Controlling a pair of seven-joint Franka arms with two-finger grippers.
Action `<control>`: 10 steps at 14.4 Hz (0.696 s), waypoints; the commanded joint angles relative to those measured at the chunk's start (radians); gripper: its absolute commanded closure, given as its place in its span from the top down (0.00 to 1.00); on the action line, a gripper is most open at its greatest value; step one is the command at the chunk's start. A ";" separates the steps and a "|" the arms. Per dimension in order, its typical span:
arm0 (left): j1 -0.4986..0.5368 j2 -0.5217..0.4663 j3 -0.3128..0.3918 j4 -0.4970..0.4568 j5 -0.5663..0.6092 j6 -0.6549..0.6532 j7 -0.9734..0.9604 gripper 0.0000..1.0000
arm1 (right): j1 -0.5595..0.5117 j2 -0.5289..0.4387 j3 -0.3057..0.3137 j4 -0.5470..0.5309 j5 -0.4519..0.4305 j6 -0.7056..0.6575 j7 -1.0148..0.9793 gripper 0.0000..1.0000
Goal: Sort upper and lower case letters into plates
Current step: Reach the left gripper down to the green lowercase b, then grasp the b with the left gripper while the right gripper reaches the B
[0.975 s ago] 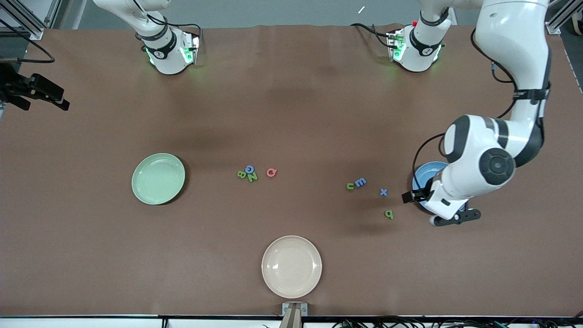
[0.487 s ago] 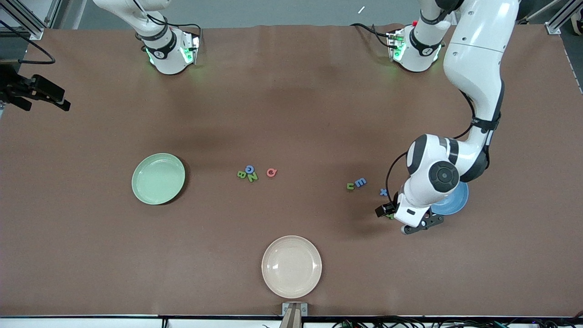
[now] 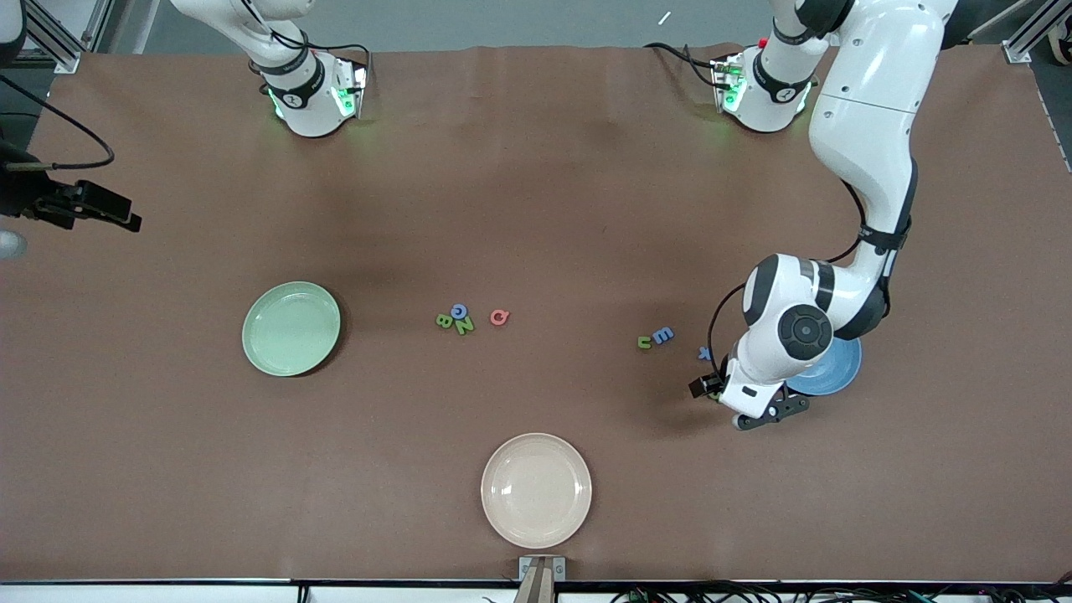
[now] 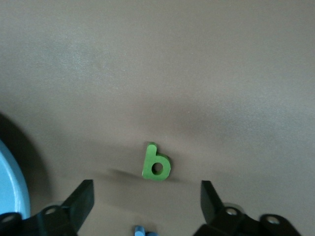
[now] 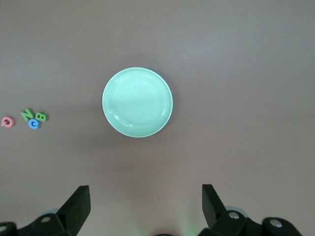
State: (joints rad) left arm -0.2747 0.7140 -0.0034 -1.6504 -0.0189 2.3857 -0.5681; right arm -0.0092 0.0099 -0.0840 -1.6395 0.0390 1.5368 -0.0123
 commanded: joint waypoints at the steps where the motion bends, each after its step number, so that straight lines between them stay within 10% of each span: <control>1: -0.006 0.015 0.005 0.001 0.020 0.047 -0.024 0.88 | -0.011 0.065 0.000 0.021 -0.004 0.006 0.000 1.00; 10: -0.012 0.042 0.005 0.015 0.022 0.053 -0.042 0.58 | -0.072 0.170 0.000 0.060 -0.038 0.092 0.029 1.00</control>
State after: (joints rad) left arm -0.2779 0.7417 -0.0039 -1.6501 -0.0185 2.4314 -0.5881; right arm -0.0368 0.1750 -0.0925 -1.5818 -0.0005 1.6085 -0.0038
